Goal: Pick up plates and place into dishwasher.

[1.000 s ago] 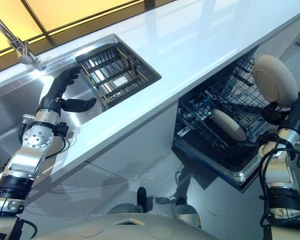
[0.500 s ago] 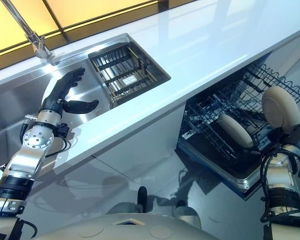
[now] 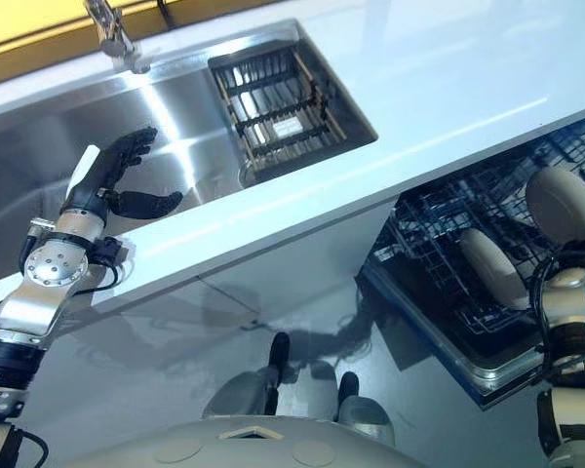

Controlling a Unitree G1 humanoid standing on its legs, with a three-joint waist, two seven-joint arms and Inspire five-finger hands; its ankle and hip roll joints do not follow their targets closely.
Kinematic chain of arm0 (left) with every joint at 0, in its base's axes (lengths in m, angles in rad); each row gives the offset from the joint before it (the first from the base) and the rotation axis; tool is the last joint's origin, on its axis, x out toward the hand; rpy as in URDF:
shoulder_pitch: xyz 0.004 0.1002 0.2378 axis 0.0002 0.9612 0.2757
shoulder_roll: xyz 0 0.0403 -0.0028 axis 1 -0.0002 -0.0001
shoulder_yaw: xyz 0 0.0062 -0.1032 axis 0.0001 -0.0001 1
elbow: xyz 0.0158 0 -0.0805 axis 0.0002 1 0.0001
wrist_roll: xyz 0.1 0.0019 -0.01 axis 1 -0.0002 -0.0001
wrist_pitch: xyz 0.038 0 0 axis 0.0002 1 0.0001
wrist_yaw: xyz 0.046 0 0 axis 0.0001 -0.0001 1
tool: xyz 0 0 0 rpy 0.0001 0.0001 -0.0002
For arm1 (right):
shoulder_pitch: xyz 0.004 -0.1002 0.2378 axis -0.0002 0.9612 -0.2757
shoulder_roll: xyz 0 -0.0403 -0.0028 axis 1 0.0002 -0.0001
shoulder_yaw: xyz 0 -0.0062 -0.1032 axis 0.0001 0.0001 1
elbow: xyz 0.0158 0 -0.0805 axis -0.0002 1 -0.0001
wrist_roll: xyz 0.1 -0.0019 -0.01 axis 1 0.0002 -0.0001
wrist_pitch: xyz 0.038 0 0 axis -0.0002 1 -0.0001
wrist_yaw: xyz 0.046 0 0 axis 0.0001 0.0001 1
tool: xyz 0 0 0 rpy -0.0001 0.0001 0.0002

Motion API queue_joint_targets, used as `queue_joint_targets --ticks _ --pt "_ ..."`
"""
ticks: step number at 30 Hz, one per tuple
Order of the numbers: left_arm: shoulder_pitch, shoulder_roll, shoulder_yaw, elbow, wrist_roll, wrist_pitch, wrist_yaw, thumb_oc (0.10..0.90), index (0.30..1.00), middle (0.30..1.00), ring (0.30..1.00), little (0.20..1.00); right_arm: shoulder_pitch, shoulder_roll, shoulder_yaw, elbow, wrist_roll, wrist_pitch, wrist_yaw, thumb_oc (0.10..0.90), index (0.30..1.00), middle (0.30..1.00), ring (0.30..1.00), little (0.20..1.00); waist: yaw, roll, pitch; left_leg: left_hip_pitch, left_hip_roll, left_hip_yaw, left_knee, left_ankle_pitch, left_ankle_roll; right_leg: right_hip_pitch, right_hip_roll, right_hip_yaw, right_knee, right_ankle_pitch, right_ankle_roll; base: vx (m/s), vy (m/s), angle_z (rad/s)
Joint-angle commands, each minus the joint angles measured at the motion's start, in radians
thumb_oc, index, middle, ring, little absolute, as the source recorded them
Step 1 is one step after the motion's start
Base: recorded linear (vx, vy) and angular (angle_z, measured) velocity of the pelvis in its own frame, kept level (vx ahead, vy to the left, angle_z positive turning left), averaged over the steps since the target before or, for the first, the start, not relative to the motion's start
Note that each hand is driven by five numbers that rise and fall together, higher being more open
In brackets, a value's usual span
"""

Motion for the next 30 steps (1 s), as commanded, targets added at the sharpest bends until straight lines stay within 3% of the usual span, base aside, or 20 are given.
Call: queue_joint_targets --ticks 1,8,18,19,20,24,27,30 --pt "-0.102 0.051 0.053 -0.062 -0.007 -0.099 0.053 0.8 0.9 0.9 0.9 0.9 -0.131 -0.194 0.053 -0.037 -0.038 0.016 -0.02 0.1 0.3 0.3 0.3 0.2 0.019 -0.008 0.011 -0.006 -0.031 0.046 0.132 -0.153 0.0 -0.11 0.028 -0.013 0.184 -0.05 -0.029 -0.08 -0.081 0.16" --pt "-0.163 0.085 0.034 -0.052 -0.033 -0.125 0.064 0.8 0.9 0.9 0.9 0.9 -0.237 -0.183 0.187 0.097 -0.018 0.115 0.169 0.1 0.3 0.3 0.3 0.2 0.028 0.002 0.074 -0.071 -0.026 0.045 0.16 -0.134 -0.018 -0.143 0.032 -0.011 0.185 -0.047 -0.04 -0.09 -0.063 0.08" --pt "-0.238 0.083 -0.006 -0.044 -0.04 -0.12 0.049 0.8 0.9 0.9 0.9 0.9 -0.306 -0.106 0.255 0.349 0.039 0.086 0.294 0.1 0.3 0.3 0.3 0.2 0.048 0.006 0.101 -0.087 -0.019 0.044 0.182 -0.13 -0.025 -0.144 0.032 -0.015 0.192 -0.048 -0.047 -0.02 -0.018 0.01" --pt "-0.245 0.083 -0.009 -0.044 -0.04 -0.115 0.045 0.8 0.9 0.9 0.9 0.9 -0.314 -0.105 0.261 0.357 0.039 0.08 0.314 0.322 0.491 0.491 0.491 0.422 0.048 0.005 0.101 -0.085 -0.019 0.044 0.182 -0.13 -0.025 -0.141 0.032 -0.014 0.191 -0.048 -0.047 0.0 0.0 0.0" --pt "-0.249 0.08 -0.014 -0.044 -0.038 -0.112 0.045 0.8 0.9 0.9 0.9 0.9 -0.319 -0.103 0.267 0.355 0.039 0.078 0.324 0.8 0.9 0.9 0.9 0.9 0.048 0.004 0.099 -0.082 -0.02 0.044 0.181 -0.13 -0.024 -0.139 0.032 -0.013 0.19 -0.047 -0.047 0.0 0.0 0.0" --pt "-0.238 0.073 -0.016 -0.047 -0.035 -0.105 0.046 0.8 0.9 0.9 0.9 0.9 -0.307 -0.092 0.271 0.274 0.042 0.058 0.294 0.8 0.9 0.9 0.9 0.9 0.039 -0.001 0.088 -0.065 -0.019 0.046 0.173 -0.133 -0.022 -0.131 0.033 -0.005 0.187 -0.045 -0.045 0.01 0.021 -0.01" --pt "-0.207 0.058 -0.006 -0.059 -0.022 -0.101 0.056 0.8 0.9 0.9 0.9 0.9 -0.266 -0.091 0.253 0.101 0.059 0.099 0.255 0.8 0.9 0.9 0.9 0.9 0.023 -0.007 0.079 -0.047 -0.018 0.052 0.163 -0.137 -0.019 -0.126 0.034 0.007 0.183 -0.042 -0.044 0.01 0.074 -0.03" --pt "-0.176 0.036 0.004 -0.063 -0.008 -0.104 0.065 0.8 0.9 0.9 0.9 0.9 -0.226 -0.089 0.201 -0.037 0.049 0.086 0.204 0.8 0.9 0.9 0.9 0.9 0.004 -0.012 0.068 -0.026 -0.017 0.062 0.15 -0.142 -0.013 -0.121 0.036 0.021 0.182 -0.041 -0.041 0.01 0.086 -0.06"
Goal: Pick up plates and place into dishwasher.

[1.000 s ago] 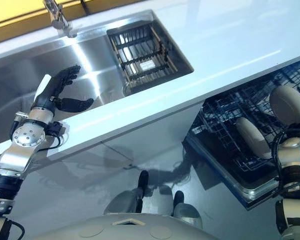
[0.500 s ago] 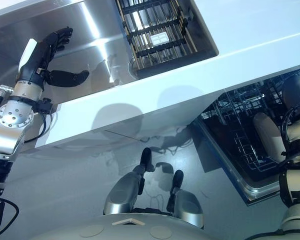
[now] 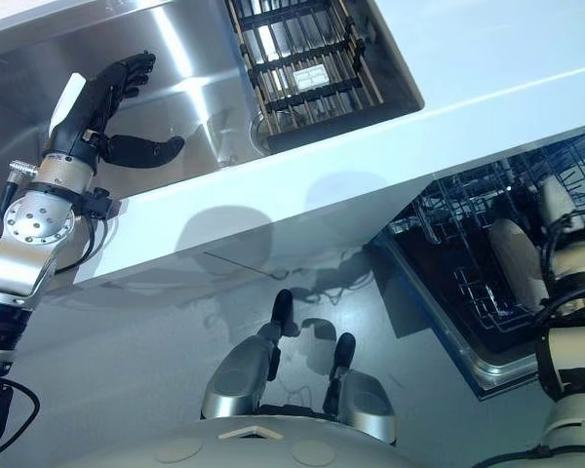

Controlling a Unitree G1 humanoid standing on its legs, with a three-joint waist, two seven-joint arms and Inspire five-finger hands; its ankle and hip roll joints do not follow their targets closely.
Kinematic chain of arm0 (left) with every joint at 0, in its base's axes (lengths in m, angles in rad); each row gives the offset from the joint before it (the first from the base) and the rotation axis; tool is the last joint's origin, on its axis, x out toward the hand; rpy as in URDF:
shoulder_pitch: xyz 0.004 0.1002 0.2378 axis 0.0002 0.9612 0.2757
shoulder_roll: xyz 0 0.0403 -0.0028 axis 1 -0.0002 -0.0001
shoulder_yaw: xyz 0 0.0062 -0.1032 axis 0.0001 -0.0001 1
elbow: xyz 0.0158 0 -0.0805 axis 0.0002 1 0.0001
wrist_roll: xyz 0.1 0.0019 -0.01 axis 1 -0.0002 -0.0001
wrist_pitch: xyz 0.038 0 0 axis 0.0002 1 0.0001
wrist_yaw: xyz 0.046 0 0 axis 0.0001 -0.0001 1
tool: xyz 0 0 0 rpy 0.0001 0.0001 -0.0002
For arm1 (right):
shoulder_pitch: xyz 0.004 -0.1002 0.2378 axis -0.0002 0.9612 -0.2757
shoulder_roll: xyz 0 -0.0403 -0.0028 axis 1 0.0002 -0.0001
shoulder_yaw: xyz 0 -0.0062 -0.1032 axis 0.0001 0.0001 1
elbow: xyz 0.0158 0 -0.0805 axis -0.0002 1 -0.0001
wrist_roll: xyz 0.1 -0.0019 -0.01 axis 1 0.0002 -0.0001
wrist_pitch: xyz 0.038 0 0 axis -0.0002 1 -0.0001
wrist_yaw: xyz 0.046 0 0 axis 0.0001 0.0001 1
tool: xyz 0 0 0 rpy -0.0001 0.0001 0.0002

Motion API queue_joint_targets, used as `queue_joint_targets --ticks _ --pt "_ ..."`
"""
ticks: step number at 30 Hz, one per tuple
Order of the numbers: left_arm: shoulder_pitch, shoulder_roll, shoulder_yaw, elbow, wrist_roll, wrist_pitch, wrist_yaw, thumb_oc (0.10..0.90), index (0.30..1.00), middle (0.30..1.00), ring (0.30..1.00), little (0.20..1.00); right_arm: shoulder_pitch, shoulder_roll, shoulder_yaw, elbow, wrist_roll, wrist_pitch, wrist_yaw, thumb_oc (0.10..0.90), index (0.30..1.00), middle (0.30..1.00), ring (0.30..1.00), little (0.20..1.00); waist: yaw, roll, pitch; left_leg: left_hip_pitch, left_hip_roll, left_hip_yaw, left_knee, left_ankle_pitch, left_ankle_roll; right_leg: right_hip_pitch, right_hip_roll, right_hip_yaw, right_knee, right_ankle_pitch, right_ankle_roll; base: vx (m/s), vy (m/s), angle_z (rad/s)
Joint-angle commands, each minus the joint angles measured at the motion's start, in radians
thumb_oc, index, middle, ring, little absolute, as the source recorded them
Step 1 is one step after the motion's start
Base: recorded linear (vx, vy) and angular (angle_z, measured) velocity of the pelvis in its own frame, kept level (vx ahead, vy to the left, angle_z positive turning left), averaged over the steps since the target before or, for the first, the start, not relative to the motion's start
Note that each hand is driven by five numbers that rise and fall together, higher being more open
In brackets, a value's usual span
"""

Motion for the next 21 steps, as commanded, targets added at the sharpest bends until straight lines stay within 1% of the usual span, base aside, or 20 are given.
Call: queue_joint_targets --ticks 1,4,7,11,14,16,17,21 --pt "0.012 -0.041 0.058 -0.047 0.034 -0.064 0.058 0.8 0.9 0.9 0.9 0.9 0.008 -0.074 0.0 -0.169 -0.046 -0.021 -0.122 0.8 0.9 0.9 0.9 0.9 -0.022 -0.017 -0.067 0.01 -0.023 0.054 0.115 -0.143 -0.006 -0.102 0.026 0.035 0.155 -0.033 -0.027 0.02 0.107 -0.11" --pt "0.042 -0.07 0.063 -0.057 0.048 -0.06 0.06 0.8 0.9 0.9 0.9 0.9 0.055 -0.047 -0.06 -0.28 -0.077 -0.075 -0.202 0.8 0.9 0.9 0.9 0.9 -0.037 -0.02 -0.084 0.034 -0.023 0.068 0.101 -0.151 0.001 -0.09 0.027 0.048 0.15 -0.033 -0.022 0.03 0.103 -0.15" --pt "0.079 -0.099 0.074 -0.062 0.058 -0.061 0.058 0.8 0.9 0.9 0.9 0.9 0.129 -0.029 -0.131 -0.403 -0.15 -0.111 -0.244 0.8 0.9 0.9 0.9 0.9 -0.056 -0.024 -0.106 0.063 -0.026 0.084 0.083 -0.16 0.01 -0.078 0.026 0.061 0.14 -0.03 -0.015 0.04 0.11 -0.16" --pt "0.11 -0.123 0.079 -0.066 0.068 -0.062 0.049 0.8 0.9 0.9 0.9 0.9 0.19 -0.025 -0.184 -0.47 -0.2 -0.176 -0.283 0.8 0.9 0.9 0.9 0.9 -0.067 -0.029 -0.13 0.091 -0.032 0.097 0.07 -0.17 0.019 -0.064 0.025 0.072 0.128 -0.023 -0.007 0.04 0.085 -0.09" --pt "0.123 -0.131 0.082 -0.07 0.07 -0.057 0.044 0.8 0.9 0.9 0.9 0.9 0.217 -0.023 -0.21 -0.503 -0.229 -0.203 -0.301 0.8 0.9 0.9 0.9 0.9 -0.073 -0.031 -0.143 0.108 -0.035 0.103 0.062 -0.176 0.024 -0.056 0.024 0.077 0.121 -0.02 -0.003 0.04 0.064 -0.07" --pt "0.131 -0.135 0.083 -0.07 0.07 -0.055 0.042 0.8 0.9 0.9 0.9 0.9 0.235 -0.026 -0.227 -0.525 -0.242 -0.209 -0.298 0.8 0.9 0.9 0.9 0.9 -0.076 -0.032 -0.156 0.117 -0.038 0.109 0.057 -0.179 0.027 -0.051 0.023 0.081 0.116 -0.017 0.001 0.03 0.087 -0.08" --pt "0.136 -0.14 0.084 -0.072 0.074 -0.054 0.042 0.8 0.9 0.9 0.9 0.9 0.248 -0.027 -0.237 -0.535 -0.246 -0.218 -0.296 0.8 0.9 0.9 0.9 0.9 -0.079 -0.033 -0.162 0.119 -0.039 0.114 0.055 -0.172 0.03 -0.051 0.022 0.082 0.115 -0.008 0.002 0.01 0.09 -0.17" --pt "0.15 -0.141 0.091 -0.089 0.068 -0.043 0.038 0.8 0.9 0.9 0.9 0.9 0.279 -0.028 -0.263 -0.566 -0.237 -0.244 -0.322 0.8 0.9 0.9 0.9 0.9 -0.082 -0.034 -0.178 0.137 -0.041 0.121 0.042 -0.176 0.036 -0.042 0.02 0.085 0.108 -0.005 0.005 0.01 0.056 -0.09"
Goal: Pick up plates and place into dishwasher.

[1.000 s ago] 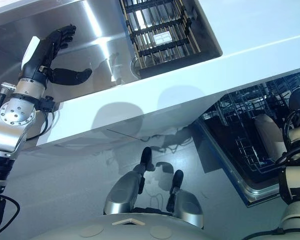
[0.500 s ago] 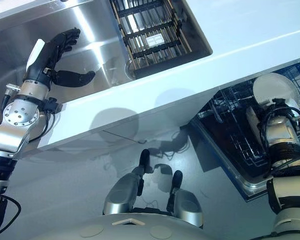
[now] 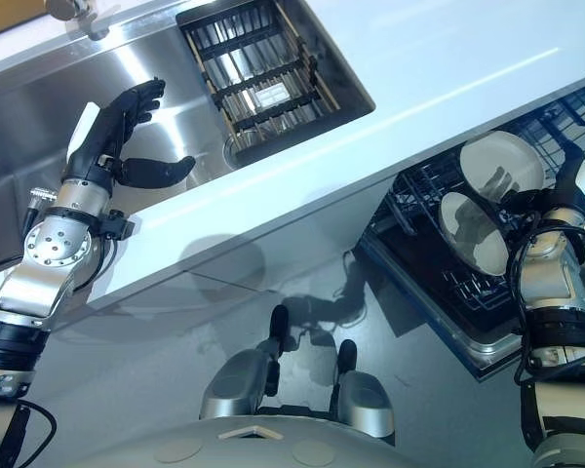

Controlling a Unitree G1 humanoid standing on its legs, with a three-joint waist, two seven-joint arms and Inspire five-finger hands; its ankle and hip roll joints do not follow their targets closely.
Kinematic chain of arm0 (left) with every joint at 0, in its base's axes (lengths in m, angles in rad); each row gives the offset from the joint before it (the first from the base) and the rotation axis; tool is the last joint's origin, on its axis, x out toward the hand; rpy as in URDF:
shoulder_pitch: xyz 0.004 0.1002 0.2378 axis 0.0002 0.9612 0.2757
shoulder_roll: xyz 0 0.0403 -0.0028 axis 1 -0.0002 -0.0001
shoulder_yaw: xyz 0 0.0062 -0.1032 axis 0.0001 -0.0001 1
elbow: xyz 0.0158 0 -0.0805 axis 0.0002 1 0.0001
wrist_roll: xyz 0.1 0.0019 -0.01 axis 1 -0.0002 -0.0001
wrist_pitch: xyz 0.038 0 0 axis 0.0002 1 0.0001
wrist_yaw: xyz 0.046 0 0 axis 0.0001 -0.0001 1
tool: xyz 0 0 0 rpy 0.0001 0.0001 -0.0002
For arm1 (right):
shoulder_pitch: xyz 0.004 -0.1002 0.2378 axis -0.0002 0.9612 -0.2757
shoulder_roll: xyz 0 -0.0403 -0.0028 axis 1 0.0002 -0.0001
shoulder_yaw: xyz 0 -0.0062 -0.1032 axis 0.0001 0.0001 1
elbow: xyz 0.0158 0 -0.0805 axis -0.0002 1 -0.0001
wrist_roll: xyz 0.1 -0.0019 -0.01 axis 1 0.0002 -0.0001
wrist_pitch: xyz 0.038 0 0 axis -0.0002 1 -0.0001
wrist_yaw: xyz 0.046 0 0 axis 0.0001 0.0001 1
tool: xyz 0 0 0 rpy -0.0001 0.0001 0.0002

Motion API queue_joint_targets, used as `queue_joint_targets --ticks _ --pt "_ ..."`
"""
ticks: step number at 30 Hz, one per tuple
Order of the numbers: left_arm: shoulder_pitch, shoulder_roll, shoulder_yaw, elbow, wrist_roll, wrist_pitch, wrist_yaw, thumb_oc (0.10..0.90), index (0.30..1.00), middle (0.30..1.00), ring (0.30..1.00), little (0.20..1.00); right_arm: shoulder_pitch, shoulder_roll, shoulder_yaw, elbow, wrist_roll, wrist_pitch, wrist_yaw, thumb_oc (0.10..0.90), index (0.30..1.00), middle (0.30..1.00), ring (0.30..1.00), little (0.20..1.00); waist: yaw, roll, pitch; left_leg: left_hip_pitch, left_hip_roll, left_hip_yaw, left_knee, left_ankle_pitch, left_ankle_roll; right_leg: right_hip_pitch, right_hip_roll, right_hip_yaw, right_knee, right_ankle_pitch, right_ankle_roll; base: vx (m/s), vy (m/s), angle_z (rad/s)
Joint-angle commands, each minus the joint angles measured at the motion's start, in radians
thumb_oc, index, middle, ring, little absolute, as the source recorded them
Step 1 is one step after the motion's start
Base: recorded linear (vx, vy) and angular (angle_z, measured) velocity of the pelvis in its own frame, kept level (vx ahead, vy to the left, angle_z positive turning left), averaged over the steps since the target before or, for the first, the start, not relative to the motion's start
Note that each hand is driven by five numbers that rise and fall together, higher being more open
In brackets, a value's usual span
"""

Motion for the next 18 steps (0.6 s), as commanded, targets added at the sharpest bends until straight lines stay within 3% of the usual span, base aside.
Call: queue_joint_targets --ticks 1,4,7,8,9,11,13,18 --pt "0.048 -0.033 0.061 -0.042 0.039 -0.044 0.028 0.8 0.9 0.9 0.9 0.9 0.019 -0.118 -0.021 -0.086 -0.061 -0.09 -0.113 0.8 0.9 0.9 0.9 0.9 -0.021 -0.031 -0.177 0.041 -0.042 0.041 0.07 -0.16 0.021 -0.09 0.037 0.005 0.1 -0.003 0.002 0.0 0.065 -0.01" --pt "0.057 -0.04 0.067 -0.043 0.04 -0.045 0.031 0.8 0.9 0.9 0.9 0.9 0.041 -0.105 -0.063 -0.119 -0.021 -0.132 -0.179 0.8 0.9 0.9 0.9 0.9 -0.026 -0.032 -0.186 0.053 -0.045 0.046 0.063 -0.165 0.025 -0.085 0.036 0.007 0.097 -0.002 0.006 0.0 0.065 -0.01" --pt "0.068 -0.048 0.077 -0.032 0.04 -0.054 0.032 0.8 0.9 0.9 0.9 0.9 0.075 -0.072 -0.116 -0.163 0.111 -0.204 -0.227 0.8 0.9 0.9 0.9 0.9 -0.034 -0.032 -0.199 0.064 -0.047 0.054 0.054 -0.17 0.027 -0.082 0.034 0.011 0.094 -0.001 0.01 0.0 0.061 -0.04" --pt "0.072 -0.054 0.079 -0.03 0.042 -0.058 0.036 0.8 0.9 0.9 0.9 0.9 0.088 -0.05 -0.132 -0.174 0.143 -0.223 -0.231 0.66 0.78 0.78 0.78 0.76 -0.037 -0.031 -0.202 0.066 -0.048 0.057 0.053 -0.171 0.028 -0.082 0.034 0.012 0.094 -0.001 0.012 -0.01 0.046 -0.1" --pt "0.074 -0.059 0.08 -0.027 0.045 -0.062 0.037 0.8 0.9 0.9 0.9 0.9 0.099 -0.034 -0.143 -0.183 0.165 -0.243 -0.24 0.114 0.312 0.312 0.312 0.214 -0.038 -0.03 -0.205 0.069 -0.048 0.059 0.05 -0.173 0.029 -0.082 0.034 0.013 0.093 -0.001 0.012 -0.01 0.064 -0.14" --pt "0.08 -0.07 0.085 -0.014 0.048 -0.074 0.04 0.8 0.9 0.9 0.9 0.9 0.132 0.011 -0.163 -0.189 0.207 -0.276 -0.247 0.1 0.3 0.3 0.3 0.2 -0.044 -0.027 -0.211 0.078 -0.049 0.065 0.045 -0.176 0.031 -0.08 0.032 0.013 0.093 -0.001 0.016 -0.01 0.068 -0.11" --pt "0.085 -0.077 0.093 -0.011 0.049 -0.077 0.036 0.8 0.9 0.9 0.9 0.9 0.158 0.043 -0.173 -0.178 0.206 -0.268 -0.237 0.1 0.3 0.3 0.3 0.2 -0.049 -0.025 -0.217 0.085 -0.049 0.071 0.041 -0.179 0.033 -0.079 0.03 0.015 0.095 -0.001 0.017 -0.01 0.065 -0.05" --pt "0.097 -0.081 0.111 -0.016 0.053 -0.068 0.029 0.8 0.9 0.9 0.9 0.9 0.207 0.056 -0.15 -0.121 0.065 -0.232 -0.157 0.1 0.3 0.3 0.3 0.2 -0.062 -0.023 -0.224 0.098 -0.05 0.086 0.034 -0.182 0.038 -0.08 0.024 0.017 0.102 0.0 0.023 -0.01 0.05 0.0"
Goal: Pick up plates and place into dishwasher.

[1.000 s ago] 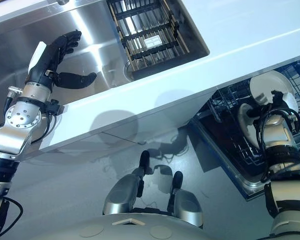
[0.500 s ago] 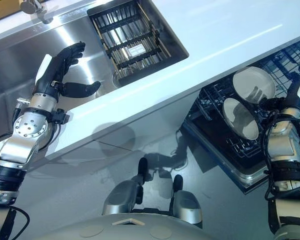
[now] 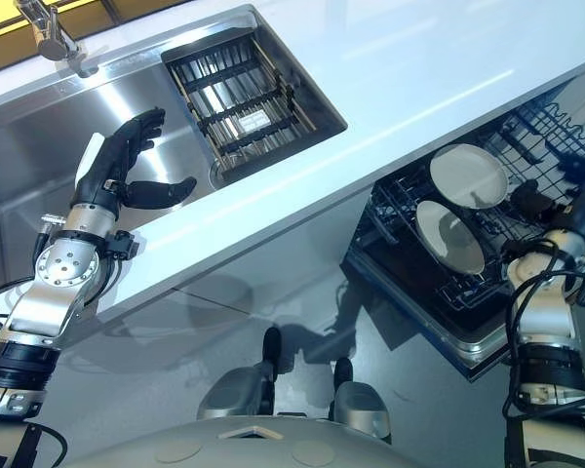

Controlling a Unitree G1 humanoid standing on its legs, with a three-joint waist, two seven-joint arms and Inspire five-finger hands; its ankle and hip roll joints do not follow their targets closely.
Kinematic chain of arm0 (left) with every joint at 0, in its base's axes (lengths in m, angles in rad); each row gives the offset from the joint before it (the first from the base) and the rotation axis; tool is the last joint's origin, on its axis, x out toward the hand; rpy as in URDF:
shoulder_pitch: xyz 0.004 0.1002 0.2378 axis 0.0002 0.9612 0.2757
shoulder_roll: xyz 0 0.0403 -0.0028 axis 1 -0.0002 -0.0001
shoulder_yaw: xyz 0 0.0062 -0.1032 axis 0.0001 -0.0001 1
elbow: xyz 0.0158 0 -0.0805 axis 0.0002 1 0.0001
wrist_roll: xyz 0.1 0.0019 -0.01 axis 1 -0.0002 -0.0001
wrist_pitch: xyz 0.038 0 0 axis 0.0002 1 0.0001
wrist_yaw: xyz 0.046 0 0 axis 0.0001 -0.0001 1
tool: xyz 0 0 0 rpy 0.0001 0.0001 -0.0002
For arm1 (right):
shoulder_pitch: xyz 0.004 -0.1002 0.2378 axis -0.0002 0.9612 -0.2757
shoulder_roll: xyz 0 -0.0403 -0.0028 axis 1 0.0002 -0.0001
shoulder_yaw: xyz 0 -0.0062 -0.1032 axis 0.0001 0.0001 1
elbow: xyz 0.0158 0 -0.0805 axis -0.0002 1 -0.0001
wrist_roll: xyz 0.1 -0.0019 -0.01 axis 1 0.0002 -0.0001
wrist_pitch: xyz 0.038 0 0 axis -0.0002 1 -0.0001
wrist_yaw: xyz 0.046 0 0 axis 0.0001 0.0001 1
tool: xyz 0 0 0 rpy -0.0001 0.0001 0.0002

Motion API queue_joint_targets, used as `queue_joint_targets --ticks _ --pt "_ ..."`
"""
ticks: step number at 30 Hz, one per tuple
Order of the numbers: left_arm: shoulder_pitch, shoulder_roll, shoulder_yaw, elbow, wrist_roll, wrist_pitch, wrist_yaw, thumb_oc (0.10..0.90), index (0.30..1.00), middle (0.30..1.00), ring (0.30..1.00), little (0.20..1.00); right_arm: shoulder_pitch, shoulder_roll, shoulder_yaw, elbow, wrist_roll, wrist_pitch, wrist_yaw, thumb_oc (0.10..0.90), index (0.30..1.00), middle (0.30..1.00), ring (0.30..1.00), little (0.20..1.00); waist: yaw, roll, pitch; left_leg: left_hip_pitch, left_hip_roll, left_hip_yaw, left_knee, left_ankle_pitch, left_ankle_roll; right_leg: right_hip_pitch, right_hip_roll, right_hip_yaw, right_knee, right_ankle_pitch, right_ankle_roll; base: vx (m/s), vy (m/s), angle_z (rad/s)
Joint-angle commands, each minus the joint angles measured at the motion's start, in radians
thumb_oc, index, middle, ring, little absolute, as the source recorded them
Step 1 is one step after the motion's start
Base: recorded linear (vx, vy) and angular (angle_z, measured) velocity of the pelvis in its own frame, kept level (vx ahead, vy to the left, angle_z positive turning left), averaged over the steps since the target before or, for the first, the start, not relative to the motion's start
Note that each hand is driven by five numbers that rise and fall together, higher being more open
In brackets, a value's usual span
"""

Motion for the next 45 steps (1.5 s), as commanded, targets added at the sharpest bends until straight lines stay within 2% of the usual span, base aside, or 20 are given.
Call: queue_joint_targets --ticks 1,7,18,26,28,30,32,35,36,39,40,43,44,45 --pt "0.0 -0.012 0.078 -0.018 0.033 -0.071 0.028 0.8 0.9 0.9 0.9 0.9 0.006 -0.106 -0.006 -0.013 -0.139 -0.044 0.008 0.1 0.3 0.3 0.3 0.2 -0.021 0.002 -0.145 0.079 -0.049 0.059 0.034 -0.167 0.035 -0.087 0.029 -0.007 0.101 0.001 0.02 -0.01 0.034 -0.01" --pt "0.005 -0.016 0.089 -0.018 0.039 -0.067 0.023 0.8 0.9 0.9 0.9 0.9 0.022 -0.112 0.064 0.036 -0.25 -0.014 0.103 0.1 0.3 0.3 0.3 0.2 -0.027 0.004 -0.139 0.088 -0.052 0.069 0.027 -0.166 0.041 -0.095 0.022 -0.002 0.112 0.007 0.028 0.0 0.026 -0.09" --pt "-0.009 -0.009 0.07 -0.026 0.043 -0.058 0.014 0.8 0.9 0.9 0.9 0.9 -0.028 -0.118 0.17 0.181 -0.241 0.043 0.209 0.1 0.3 0.3 0.3 0.2 -0.005 0.01 -0.118 0.085 -0.058 0.059 0.026 -0.173 0.046 -0.106 0.012 -0.014 0.132 -0.002 0.038 0.01 0.005 -0.01" --pt "-0.047 0.009 0.032 -0.041 0.039 -0.035 0.017 0.8 0.9 0.9 0.9 0.9 -0.117 -0.152 0.309 0.359 -0.293 0.135 0.338 0.1 0.3 0.3 0.3 0.2 0.028 0.012 -0.097 0.063 -0.063 0.037 0.041 -0.168 0.049 -0.119 0.005 -0.03 0.146 0.0 0.038 0.01 -0.008 0.04" --pt "-0.066 0.02 0.02 -0.043 0.033 -0.029 0.017 0.8 0.9 0.9 0.9 0.9 -0.157 -0.156 0.345 0.457 -0.242 0.199 0.303 0.1 0.3 0.3 0.3 0.2 0.043 0.012 -0.086 0.053 -0.065 0.028 0.045 -0.165 0.049 -0.122 0.004 -0.033 0.146 0.003 0.035 -0.01 -0.022 0.08" --pt "-0.075 0.029 0.017 -0.047 0.028 -0.023 0.017 0.8 0.9 0.9 0.9 0.9 -0.181 -0.152 0.348 0.504 -0.182 0.215 0.231 0.1 0.3 0.3 0.3 0.2 0.05 0.013 -0.077 0.049 -0.066 0.021 0.046 -0.162 0.05 -0.122 0.005 -0.036 0.143 0.007 0.034 -0.01 -0.013 0.13" --pt "-0.06 0.039 0.029 -0.051 0.02 -0.031 0.016 0.8 0.9 0.9 0.9 0.9 -0.172 -0.147 0.327 0.492 -0.167 0.264 0.215 0.1 0.3 0.3 0.3 0.2 0.051 0.015 -0.073 0.044 -0.068 0.017 0.047 -0.16 0.051 -0.123 0.006 -0.032 0.14 0.008 0.034 -0.01 -0.001 0.11" --pt "-0.037 0.044 0.049 -0.059 0.013 -0.043 0.011 0.8 0.9 0.9 0.9 0.9 -0.135 -0.139 0.293 0.507 -0.149 0.29 0.212 0.1 0.3 0.3 0.3 0.2 0.053 0.016 -0.069 0.04 -0.069 0.015 0.047 -0.158 0.054 -0.131 0.005 -0.032 0.144 0.011 0.035 -0.02 0.002 0.05" --pt "-0.035 0.045 0.054 -0.058 0.012 -0.044 0.006 0.8 0.9 0.9 0.9 0.9 -0.128 -0.136 0.284 0.528 -0.141 0.279 0.215 0.1 0.3 0.3 0.3 0.2 0.053 0.015 -0.069 0.04 -0.069 0.015 0.047 -0.158 0.055 -0.132 0.005 -0.033 0.146 0.012 0.036 0.0 -0.004 0.08" --pt "-0.036 0.045 0.058 -0.06 0.009 -0.041 -0.002 0.8 0.9 0.9 0.9 0.9 -0.121 -0.122 0.257 0.587 -0.015 0.232 0.206 0.1 0.3 0.3 0.3 0.2 0.056 0.015 -0.065 0.04 -0.069 0.012 0.05 -0.158 0.057 -0.134 0.003 -0.037 0.148 0.015 0.038 0.01 -0.013 0.07" --pt "-0.038 0.042 0.061 -0.061 0.011 -0.036 -0.011 0.8 0.9 0.9 0.9 0.9 -0.116 -0.106 0.233 0.592 0.066 0.217 0.208 0.1 0.3 0.3 0.3 0.2 0.056 0.014 -0.064 0.04 -0.07 0.011 0.052 -0.159 0.058 -0.133 0.003 -0.036 0.146 0.016 0.038 0.0 0.0 0.0" --pt "-0.045 0.037 0.058 -0.056 0.015 -0.033 -0.023 0.8 0.9 0.9 0.9 0.9 -0.115 -0.071 0.198 0.617 0.203 0.171 0.206 0.1 0.3 0.3 0.3 0.2 0.059 0.013 -0.065 0.038 -0.071 0.01 0.058 -0.161 0.058 -0.131 0.002 -0.035 0.143 0.02 0.038 0.02 -0.004 0.0" --pt "-0.051 0.033 0.052 -0.053 0.018 -0.03 -0.025 0.8 0.9 0.9 0.9 0.9 -0.117 -0.055 0.184 0.63 0.307 0.149 0.206 0.1 0.3 0.3 0.3 0.2 0.06 0.014 -0.066 0.039 -0.071 0.008 0.06 -0.161 0.059 -0.128 0.002 -0.034 0.14 0.021 0.038 0.06 -0.009 0.01" --pt "-0.055 0.03 0.049 -0.052 0.019 -0.026 -0.025 0.8 0.9 0.9 0.9 0.9 -0.119 -0.038 0.172 0.638 0.335 0.137 0.213 0.1 0.3 0.3 0.3 0.2 0.061 0.015 -0.067 0.039 -0.072 0.007 0.06 -0.162 0.059 -0.126 0.002 -0.033 0.138 0.021 0.037 0.06 -0.002 0.0"
